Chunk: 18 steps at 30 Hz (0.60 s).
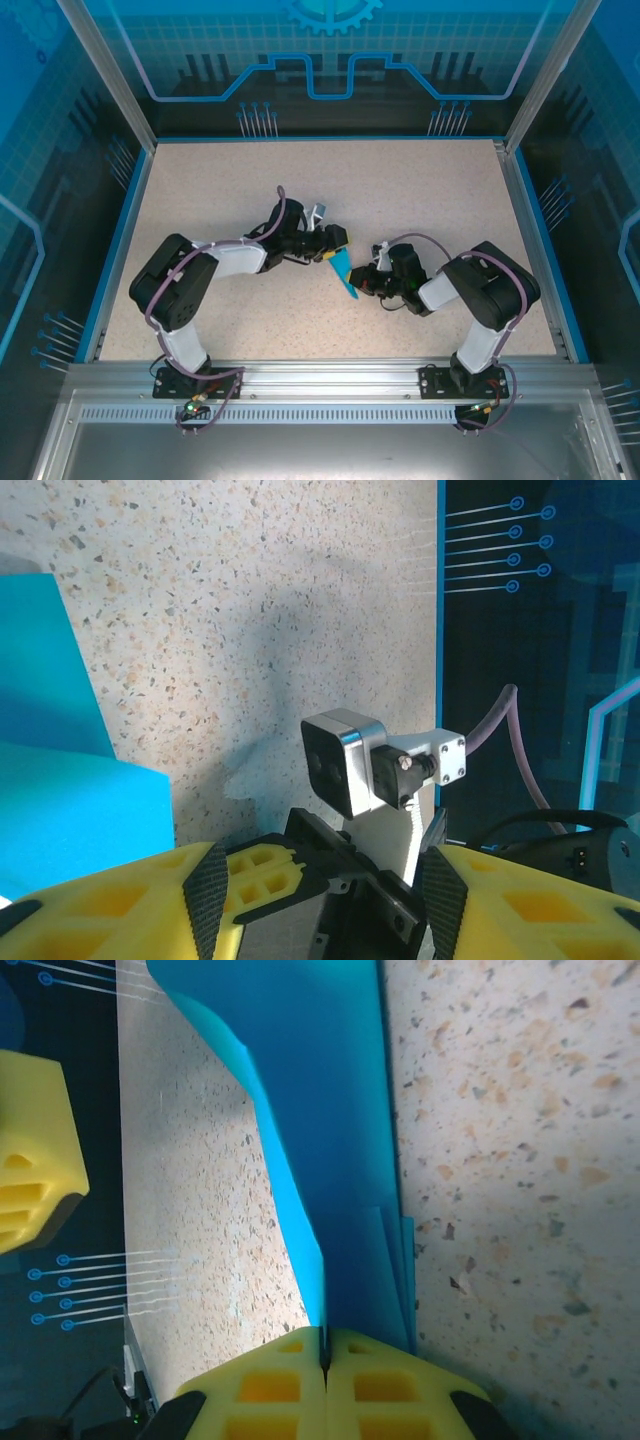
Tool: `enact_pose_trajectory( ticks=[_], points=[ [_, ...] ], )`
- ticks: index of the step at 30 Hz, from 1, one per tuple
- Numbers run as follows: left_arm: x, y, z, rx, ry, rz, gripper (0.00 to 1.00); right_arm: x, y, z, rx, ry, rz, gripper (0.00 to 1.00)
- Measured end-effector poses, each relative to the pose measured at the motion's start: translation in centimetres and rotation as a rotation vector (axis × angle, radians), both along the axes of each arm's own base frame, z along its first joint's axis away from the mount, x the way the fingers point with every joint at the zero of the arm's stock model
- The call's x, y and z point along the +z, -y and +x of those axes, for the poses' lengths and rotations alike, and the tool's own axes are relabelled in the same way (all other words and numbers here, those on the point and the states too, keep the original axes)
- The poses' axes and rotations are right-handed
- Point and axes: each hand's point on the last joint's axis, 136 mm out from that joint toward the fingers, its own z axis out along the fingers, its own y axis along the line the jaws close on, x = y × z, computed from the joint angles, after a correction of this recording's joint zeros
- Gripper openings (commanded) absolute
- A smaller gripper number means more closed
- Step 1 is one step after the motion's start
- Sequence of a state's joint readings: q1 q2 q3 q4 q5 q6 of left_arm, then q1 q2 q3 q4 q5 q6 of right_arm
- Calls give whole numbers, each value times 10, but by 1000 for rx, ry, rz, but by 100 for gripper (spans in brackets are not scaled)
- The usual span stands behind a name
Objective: Fold a paper plane with a square sheet of paper (pick it up from the middle)
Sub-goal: Fold the wing for the fifth time at the center of the table.
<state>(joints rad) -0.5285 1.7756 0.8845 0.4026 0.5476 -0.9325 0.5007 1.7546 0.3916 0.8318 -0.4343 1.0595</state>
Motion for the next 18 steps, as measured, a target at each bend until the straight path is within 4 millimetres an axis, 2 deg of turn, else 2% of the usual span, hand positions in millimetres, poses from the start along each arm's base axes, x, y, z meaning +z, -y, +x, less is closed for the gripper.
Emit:
enact_pose_trajectory(
  ticks=[10, 18],
  points=[
    [-36, 9, -9, -40, -68, 26, 57, -1, 1, 1, -26, -44, 11, 2],
    [-56, 18, -2, -53, -98, 36, 55, -2, 1, 1, -36, -62, 16, 5]
  ],
)
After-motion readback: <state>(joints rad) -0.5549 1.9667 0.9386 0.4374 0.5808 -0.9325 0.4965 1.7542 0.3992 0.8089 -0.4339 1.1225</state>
